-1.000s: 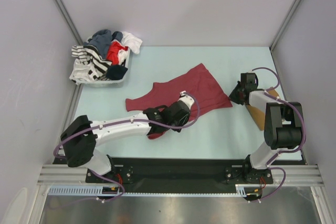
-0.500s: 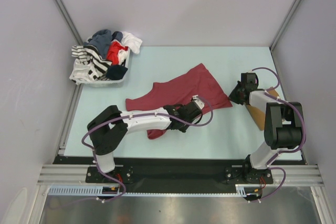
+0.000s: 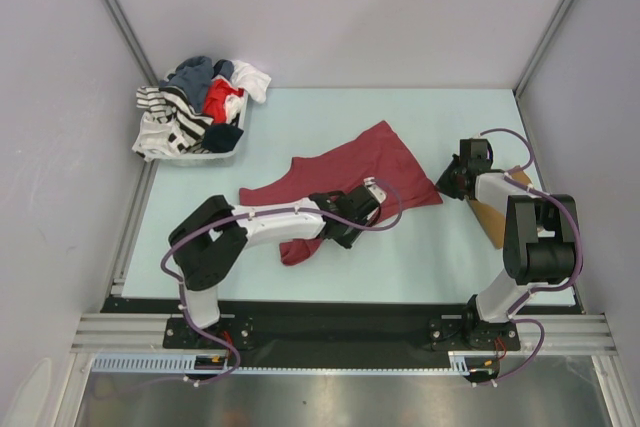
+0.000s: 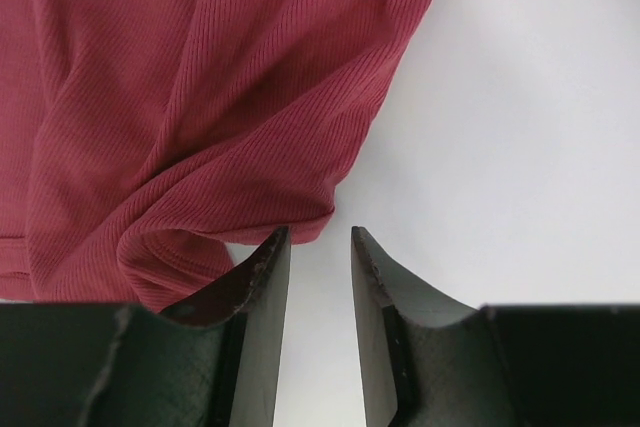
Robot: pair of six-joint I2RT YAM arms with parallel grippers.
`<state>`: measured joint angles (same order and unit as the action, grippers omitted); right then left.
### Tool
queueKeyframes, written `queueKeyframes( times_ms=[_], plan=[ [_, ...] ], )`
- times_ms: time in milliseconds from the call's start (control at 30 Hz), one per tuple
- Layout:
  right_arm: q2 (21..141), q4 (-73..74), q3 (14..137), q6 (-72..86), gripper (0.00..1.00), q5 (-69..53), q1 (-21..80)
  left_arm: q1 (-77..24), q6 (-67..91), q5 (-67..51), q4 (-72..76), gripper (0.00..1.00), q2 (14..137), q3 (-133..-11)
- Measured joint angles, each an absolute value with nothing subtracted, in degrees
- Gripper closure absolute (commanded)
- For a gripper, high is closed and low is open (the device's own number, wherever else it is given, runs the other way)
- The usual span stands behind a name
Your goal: Fold and stack the tank tops
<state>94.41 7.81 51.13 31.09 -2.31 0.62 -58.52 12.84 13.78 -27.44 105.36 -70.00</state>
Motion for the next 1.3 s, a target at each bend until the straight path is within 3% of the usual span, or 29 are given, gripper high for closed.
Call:
queueKeyframes(
  times_ms=[367, 567, 667, 967, 1300],
  plan=[
    [94.4, 7.8, 51.1, 31.1, 0.98, -2.5, 0.6, -56.4, 10.9, 9.8, -27.1, 0.64, 109.7, -72.0],
    [94.4, 7.8, 51.0, 31.2, 0.98, -2.5, 0.6, -56.4, 10.4, 10.6, -28.1, 0.82, 111.7, -74.4],
    [94.4, 7.8, 50.9, 31.2, 0.98, -2.5, 0.6, -56.3, 10.5, 11.2, -28.6, 1.0, 111.9, -74.7],
    [91.2, 7.8, 48.8, 31.2, 1.0, -2.6, 0.6, -56.8, 11.6, 10.9, -28.6, 1.0, 110.3, -73.4],
    [76.1, 9.6, 42.1, 31.3, 1.0, -0.2, 0.6, -64.4, 14.6, 6.9, -33.2, 1.0, 103.3, -70.0]
  ],
)
